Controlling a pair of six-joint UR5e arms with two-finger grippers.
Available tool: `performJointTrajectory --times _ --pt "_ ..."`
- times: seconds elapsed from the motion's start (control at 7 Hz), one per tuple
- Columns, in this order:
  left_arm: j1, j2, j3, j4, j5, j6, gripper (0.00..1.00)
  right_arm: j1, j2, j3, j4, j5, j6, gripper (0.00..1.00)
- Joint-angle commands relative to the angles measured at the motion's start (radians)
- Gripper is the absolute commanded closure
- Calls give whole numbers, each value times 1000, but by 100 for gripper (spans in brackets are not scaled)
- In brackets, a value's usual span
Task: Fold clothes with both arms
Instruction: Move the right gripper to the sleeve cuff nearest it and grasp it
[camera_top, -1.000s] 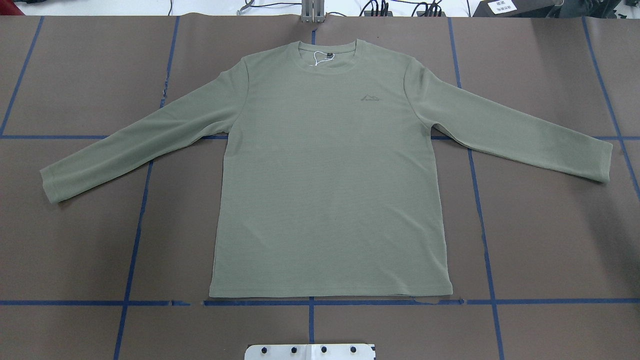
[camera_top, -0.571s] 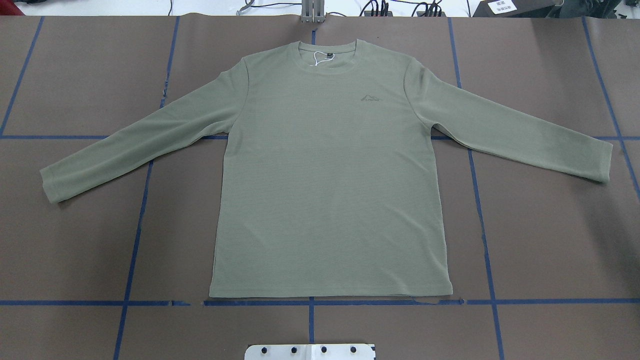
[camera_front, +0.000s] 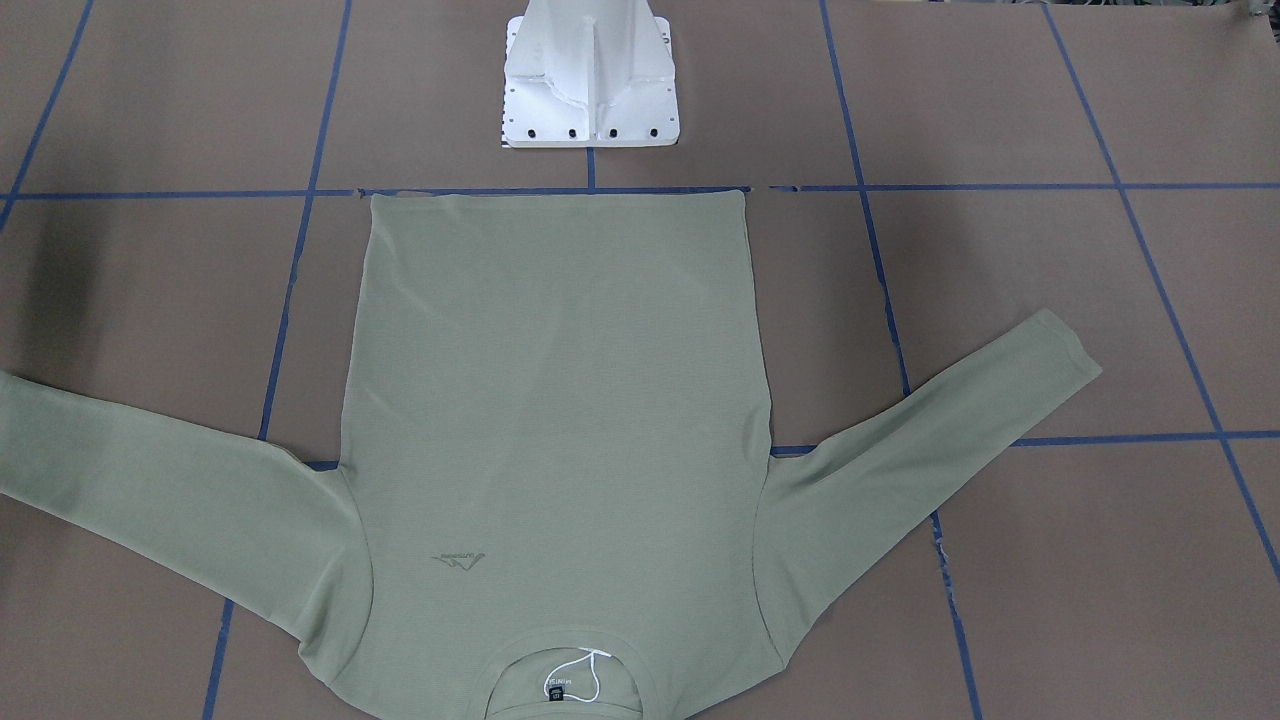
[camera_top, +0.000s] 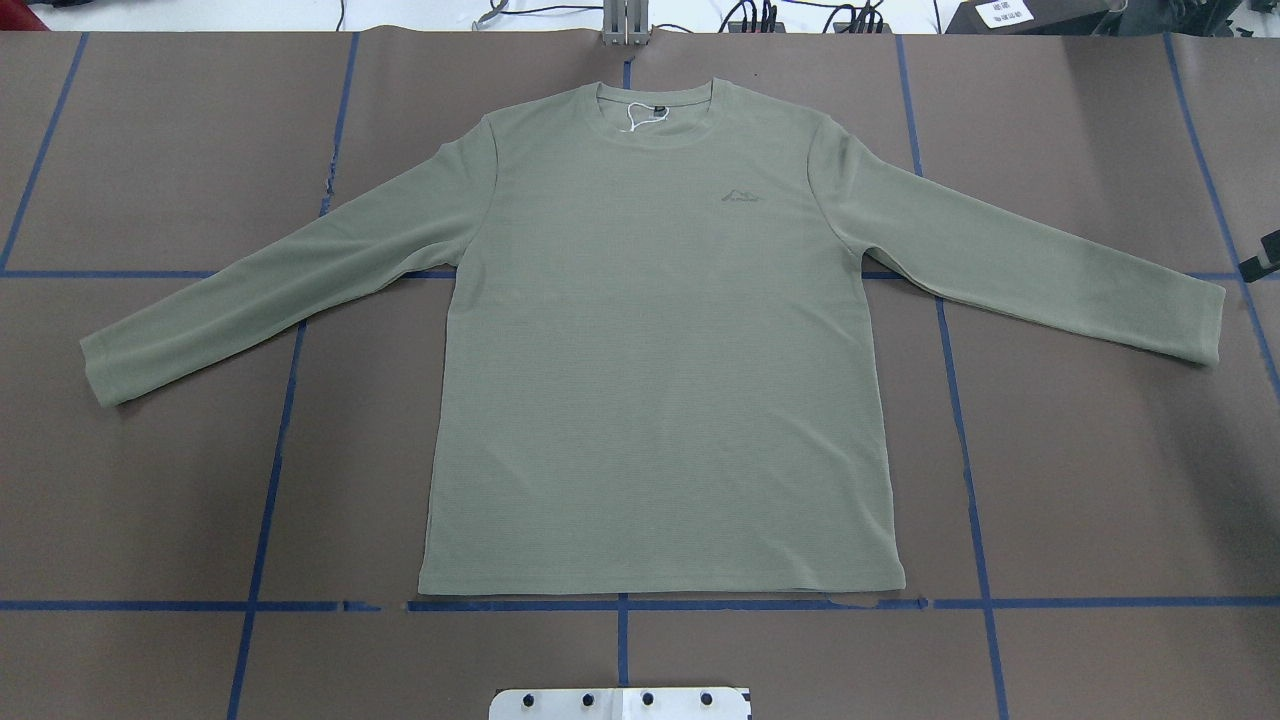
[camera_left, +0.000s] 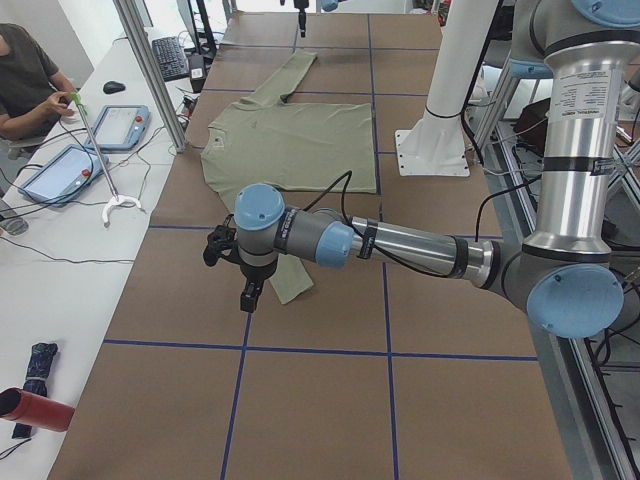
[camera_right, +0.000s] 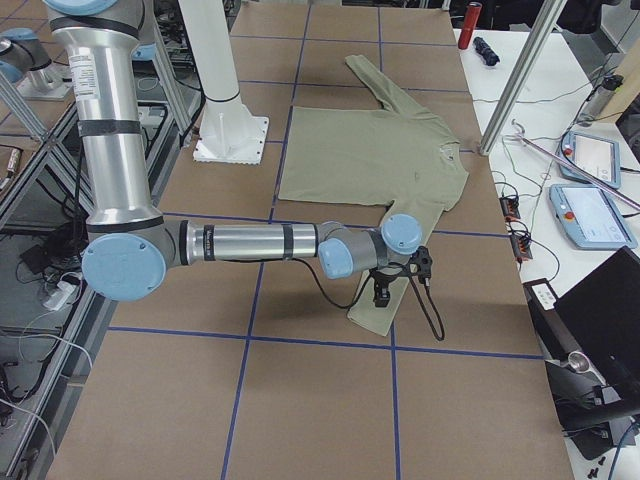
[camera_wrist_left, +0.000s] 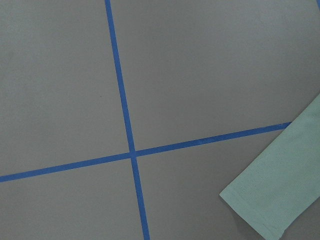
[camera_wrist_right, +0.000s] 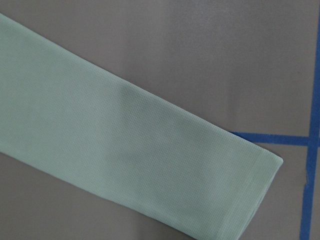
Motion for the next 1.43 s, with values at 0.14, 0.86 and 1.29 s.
performJointTrajectory --times 0.14,0.86,1.29 --pt "0 -6 -7 -3 -7 -1 0 -5 113 -197 6 -7 16 5" --pt "0 -6 -16 -9 -8 -1 0 -6 115 -308 97 -100 28 15" --pt "0 -6 -18 -9 -8 -1 0 -15 106 -349 201 -103 153 19"
